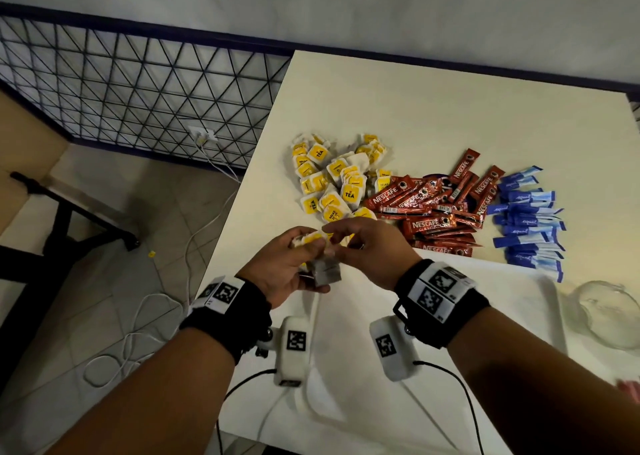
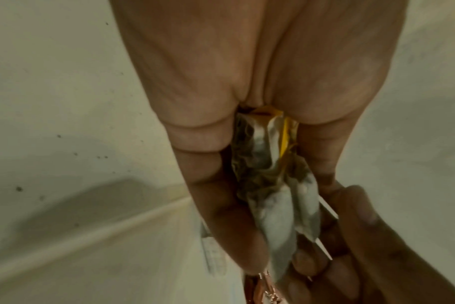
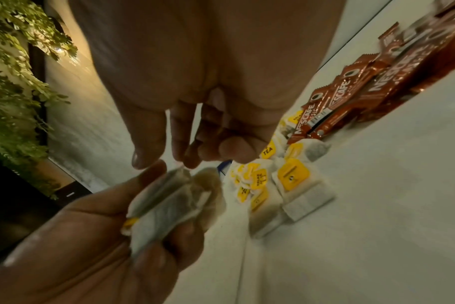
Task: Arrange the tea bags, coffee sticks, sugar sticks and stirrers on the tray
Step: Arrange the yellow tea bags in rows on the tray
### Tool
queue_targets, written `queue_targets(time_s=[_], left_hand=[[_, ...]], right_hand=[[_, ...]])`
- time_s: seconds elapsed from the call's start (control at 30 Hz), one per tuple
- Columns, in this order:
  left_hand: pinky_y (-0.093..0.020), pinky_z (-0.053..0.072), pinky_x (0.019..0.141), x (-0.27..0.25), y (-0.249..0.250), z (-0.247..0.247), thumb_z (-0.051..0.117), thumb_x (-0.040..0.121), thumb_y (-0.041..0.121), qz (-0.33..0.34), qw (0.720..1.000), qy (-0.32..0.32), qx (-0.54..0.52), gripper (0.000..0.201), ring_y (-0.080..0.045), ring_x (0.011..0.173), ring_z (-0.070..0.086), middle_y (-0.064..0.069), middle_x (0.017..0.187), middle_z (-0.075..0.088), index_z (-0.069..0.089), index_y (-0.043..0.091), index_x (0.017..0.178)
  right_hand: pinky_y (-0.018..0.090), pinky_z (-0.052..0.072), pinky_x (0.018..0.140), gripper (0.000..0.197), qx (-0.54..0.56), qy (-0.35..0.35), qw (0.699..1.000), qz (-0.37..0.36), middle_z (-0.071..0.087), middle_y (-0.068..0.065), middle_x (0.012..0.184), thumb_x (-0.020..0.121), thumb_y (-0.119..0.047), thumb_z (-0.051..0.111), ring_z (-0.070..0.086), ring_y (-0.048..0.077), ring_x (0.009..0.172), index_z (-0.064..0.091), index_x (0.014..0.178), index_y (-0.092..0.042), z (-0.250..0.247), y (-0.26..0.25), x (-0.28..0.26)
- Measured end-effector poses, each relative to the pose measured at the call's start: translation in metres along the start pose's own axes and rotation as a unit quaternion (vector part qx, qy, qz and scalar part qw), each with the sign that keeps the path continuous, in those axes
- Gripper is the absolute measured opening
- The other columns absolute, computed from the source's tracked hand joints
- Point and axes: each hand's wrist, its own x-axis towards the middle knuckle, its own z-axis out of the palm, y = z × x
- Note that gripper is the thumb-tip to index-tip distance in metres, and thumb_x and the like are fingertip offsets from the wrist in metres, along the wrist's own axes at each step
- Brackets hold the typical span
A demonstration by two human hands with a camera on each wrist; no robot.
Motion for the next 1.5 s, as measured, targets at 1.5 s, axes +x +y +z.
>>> queue_targets(time_s=[1.5], left_hand=[[-0.043, 0.060, 0.061, 0.014, 0.002, 0.020, 0.049, 0.086, -0.017, 0.005, 0.995, -0.002, -0.096, 0.035, -0.029, 0.074, 0.068, -0.015, 0.097, 0.065, 0.056, 0.011, 0.105]], right_hand=[[0.030, 0.042, 0.050, 0.007, 0.244, 0.123, 0.953, 0.132, 0.063, 0.017, 0.080, 0.088, -0.011, 0.064, 0.050, 0.018, 0.061, 0.058, 0.084, -0.011, -0.028, 0.023, -0.017]])
